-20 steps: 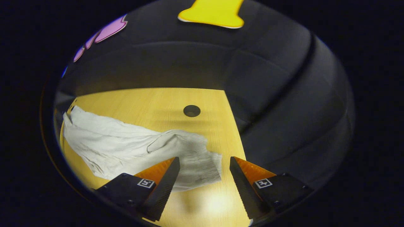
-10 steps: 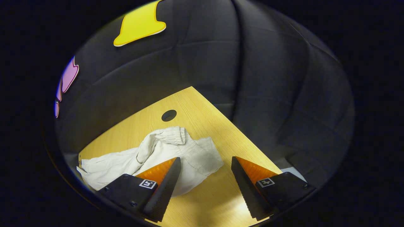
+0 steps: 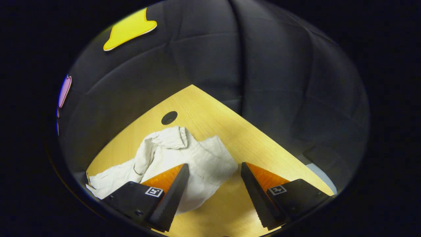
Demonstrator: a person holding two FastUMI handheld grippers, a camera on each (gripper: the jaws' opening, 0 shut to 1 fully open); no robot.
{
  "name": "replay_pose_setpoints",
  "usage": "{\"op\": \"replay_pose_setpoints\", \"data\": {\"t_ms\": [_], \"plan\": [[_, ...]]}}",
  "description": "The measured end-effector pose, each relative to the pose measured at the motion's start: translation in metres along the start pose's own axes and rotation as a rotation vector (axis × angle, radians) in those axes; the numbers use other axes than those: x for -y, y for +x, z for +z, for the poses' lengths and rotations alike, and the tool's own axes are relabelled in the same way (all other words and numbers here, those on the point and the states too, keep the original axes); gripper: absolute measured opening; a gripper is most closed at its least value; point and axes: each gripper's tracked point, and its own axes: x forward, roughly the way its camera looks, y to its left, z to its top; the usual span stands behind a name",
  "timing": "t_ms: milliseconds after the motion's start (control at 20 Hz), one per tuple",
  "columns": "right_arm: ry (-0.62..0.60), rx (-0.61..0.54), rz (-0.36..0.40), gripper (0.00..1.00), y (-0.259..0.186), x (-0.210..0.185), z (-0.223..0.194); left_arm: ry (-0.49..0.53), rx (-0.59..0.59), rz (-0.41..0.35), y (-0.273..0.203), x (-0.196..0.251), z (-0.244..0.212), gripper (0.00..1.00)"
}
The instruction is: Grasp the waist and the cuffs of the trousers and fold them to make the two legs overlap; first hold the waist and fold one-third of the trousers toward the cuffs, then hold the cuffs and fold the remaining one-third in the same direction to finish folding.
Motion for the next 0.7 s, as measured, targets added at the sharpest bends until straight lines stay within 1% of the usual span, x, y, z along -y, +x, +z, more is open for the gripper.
{"op": "replay_pose_setpoints", "data": {"t_ms": [100, 200, 250, 300, 350, 400, 450, 500, 550, 600, 650, 700], "plan": [[-0.046, 0.014, -0.017, 0.99, -0.001, -0.004, -0.002, 0.023, -0.013, -0.004, 0.002, 0.001, -0.002, 0.96], [-0.093, 0.015, -0.05, 0.97, 0.003, -0.004, -0.005, 0.046, -0.013, -0.009, 0.0, 0.002, -0.004, 0.96], [-0.103, 0.014, -0.065, 0.82, -0.001, -0.005, -0.005, 0.055, -0.017, -0.015, -0.004, 0.004, -0.008, 0.96], [-0.105, 0.01, -0.068, 0.86, 0.002, -0.007, -0.006, 0.061, -0.02, -0.017, -0.008, 0.005, -0.011, 0.96], [-0.095, -0.003, -0.05, 0.81, 0.002, -0.013, -0.009, 0.061, -0.021, -0.013, -0.009, 0.006, -0.014, 0.96], [-0.09, -0.008, -0.046, 0.8, 0.001, -0.015, -0.01, 0.055, -0.033, -0.024, -0.01, 0.009, -0.019, 0.96], [-0.08, -0.028, -0.033, 0.57, 0.003, -0.019, -0.012, 0.053, -0.054, -0.042, -0.012, 0.014, -0.028, 0.96], [-0.08, -0.028, -0.034, 0.47, 0.003, -0.02, -0.012, 0.062, -0.066, -0.046, -0.014, 0.015, -0.034, 0.96], [-0.082, -0.038, -0.012, 0.41, 0.004, -0.023, -0.014, 0.075, -0.072, -0.042, -0.016, 0.012, -0.039, 0.96], [-0.085, -0.038, -0.016, 0.41, 0.001, -0.022, -0.013, 0.086, -0.075, -0.038, -0.019, 0.01, -0.043, 0.96], [-0.09, -0.037, -0.006, 0.27, 0.003, -0.024, -0.013, 0.091, -0.079, -0.034, -0.021, 0.008, -0.047, 0.96], [-0.09, -0.044, 0.007, 0.22, 0.001, -0.027, -0.014, 0.092, -0.082, -0.029, -0.024, 0.006, -0.05, 0.96]]}}
